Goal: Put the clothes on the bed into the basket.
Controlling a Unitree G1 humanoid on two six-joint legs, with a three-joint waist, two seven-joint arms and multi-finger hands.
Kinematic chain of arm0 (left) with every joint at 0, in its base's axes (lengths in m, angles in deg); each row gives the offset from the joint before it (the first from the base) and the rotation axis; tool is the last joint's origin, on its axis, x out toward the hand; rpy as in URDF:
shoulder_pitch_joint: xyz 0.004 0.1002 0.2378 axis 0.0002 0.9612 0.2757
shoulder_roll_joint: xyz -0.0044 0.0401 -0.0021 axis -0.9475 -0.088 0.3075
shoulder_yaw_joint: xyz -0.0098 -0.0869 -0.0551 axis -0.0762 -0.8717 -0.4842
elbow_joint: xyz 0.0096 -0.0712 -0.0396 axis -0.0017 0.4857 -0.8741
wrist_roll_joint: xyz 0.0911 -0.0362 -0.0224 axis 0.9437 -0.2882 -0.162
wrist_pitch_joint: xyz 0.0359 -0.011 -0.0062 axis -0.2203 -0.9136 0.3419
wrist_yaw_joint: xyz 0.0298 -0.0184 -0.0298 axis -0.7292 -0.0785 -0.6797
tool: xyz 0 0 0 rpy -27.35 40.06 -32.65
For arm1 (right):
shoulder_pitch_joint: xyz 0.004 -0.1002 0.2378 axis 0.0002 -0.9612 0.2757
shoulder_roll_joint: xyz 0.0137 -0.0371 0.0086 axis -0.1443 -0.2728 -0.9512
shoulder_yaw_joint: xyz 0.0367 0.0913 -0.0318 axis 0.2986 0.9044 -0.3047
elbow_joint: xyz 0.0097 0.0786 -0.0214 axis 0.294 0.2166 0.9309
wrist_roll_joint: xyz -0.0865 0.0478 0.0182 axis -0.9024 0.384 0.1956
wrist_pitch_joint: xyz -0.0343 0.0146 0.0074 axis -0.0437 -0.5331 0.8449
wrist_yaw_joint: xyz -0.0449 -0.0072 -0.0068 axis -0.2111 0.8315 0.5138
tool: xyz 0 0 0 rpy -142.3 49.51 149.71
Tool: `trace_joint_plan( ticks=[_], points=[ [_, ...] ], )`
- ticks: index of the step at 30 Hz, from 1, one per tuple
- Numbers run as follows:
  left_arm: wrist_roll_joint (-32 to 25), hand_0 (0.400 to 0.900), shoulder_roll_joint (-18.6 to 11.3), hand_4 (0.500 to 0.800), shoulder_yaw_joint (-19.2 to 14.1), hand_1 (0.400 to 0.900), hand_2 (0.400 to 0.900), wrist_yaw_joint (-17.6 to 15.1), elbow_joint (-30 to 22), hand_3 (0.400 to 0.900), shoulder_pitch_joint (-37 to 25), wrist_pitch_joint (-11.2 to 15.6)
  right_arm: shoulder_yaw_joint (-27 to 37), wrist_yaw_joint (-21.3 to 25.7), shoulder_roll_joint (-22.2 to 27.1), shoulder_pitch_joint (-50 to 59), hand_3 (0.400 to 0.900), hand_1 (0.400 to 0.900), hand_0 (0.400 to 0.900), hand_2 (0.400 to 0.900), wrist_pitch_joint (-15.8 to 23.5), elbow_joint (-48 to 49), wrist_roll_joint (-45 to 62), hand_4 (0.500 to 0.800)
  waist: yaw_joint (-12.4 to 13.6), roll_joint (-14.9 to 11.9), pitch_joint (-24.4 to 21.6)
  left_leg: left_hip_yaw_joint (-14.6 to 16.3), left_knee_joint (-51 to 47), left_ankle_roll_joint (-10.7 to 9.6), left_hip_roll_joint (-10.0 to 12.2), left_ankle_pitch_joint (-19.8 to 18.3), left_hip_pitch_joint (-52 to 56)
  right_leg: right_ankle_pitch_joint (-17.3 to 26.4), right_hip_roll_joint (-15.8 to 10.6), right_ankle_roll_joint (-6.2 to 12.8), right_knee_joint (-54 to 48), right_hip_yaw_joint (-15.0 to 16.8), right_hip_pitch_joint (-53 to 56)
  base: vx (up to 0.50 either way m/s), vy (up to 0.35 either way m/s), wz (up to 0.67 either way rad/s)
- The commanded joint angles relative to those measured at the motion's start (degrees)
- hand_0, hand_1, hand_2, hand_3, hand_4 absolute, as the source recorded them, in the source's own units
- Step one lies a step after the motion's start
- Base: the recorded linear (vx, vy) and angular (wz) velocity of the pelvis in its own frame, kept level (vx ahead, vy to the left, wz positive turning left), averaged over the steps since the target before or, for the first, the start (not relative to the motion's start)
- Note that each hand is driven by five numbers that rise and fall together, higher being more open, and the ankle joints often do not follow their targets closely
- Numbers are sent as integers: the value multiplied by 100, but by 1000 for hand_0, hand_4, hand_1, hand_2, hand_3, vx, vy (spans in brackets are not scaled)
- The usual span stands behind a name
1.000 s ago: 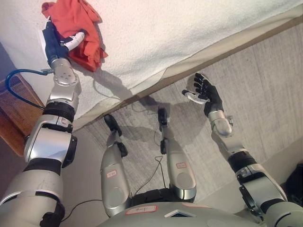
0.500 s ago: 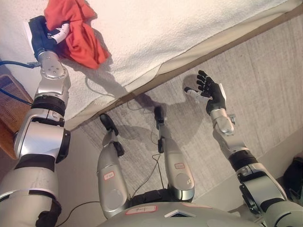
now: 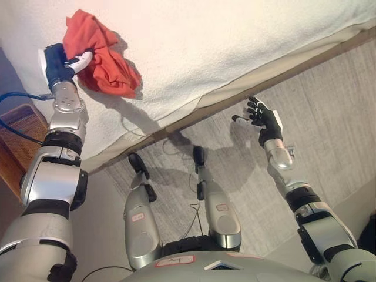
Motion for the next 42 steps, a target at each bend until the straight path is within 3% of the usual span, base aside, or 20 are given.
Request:
trace_joint_plan(
  ticks=[1,7,15,22,33,34,42],
  points=[
    [563,400,-808,500,-318,400,400,-281,219,400,124,247,483,33,555,-285,900,900,900,900,326,59,-68,800,229,220,-655,-993,194,-419,202,-153,-148,-123,-534,549,231,-359,504,7,-40,26],
    [1095,400,-1649,500,-491,400,400,-386,375,400,257,134,598,-45,719,-484,900,900,900,900,321,114,-99,800,388,145,-707,-1146,120,-419,162,-115,-147,-130,-569,575,174,-547,680,31,-16,22],
    [1036,400,-2176,500,-1132,400,400,-263,884,400,767,4,521,-141,714,-427,900,900,900,900,233,112,-201,800,622,-4,-766,-1198,160,-380,94,-192,-136,-31,-617,605,121,-696,872,34,14,8],
    [1094,400,-2361,500,-1505,400,400,-309,1055,400,1095,-138,453,-218,701,-436,900,900,900,900,162,8,-248,800,828,-238,-797,-1316,189,-351,89,-211,-138,18,-603,619,122,-839,1016,22,-21,10],
    [938,400,-2248,500,-1381,400,400,-291,812,400,933,-67,366,-261,660,-310,900,900,900,900,171,157,-219,800,935,-416,-719,-1449,224,-347,135,-237,-176,-75,-510,575,152,-915,1070,6,-8,4],
    [918,900,-2245,800,-1385,900,900,-294,792,900,915,-64,385,-254,662,-336,900,900,900,900,177,165,-221,800,933,-426,-711,-1459,230,-346,135,-239,-189,-81,-503,572,154,-917,1072,0,0,0],
    [954,900,-2202,800,-1298,900,900,-304,655,900,889,-20,496,-237,580,-487,900,900,900,900,184,77,-211,800,953,-450,-744,-1474,267,-333,112,-277,-190,-81,-510,582,140,-964,1119,0,0,0]
  ],
)
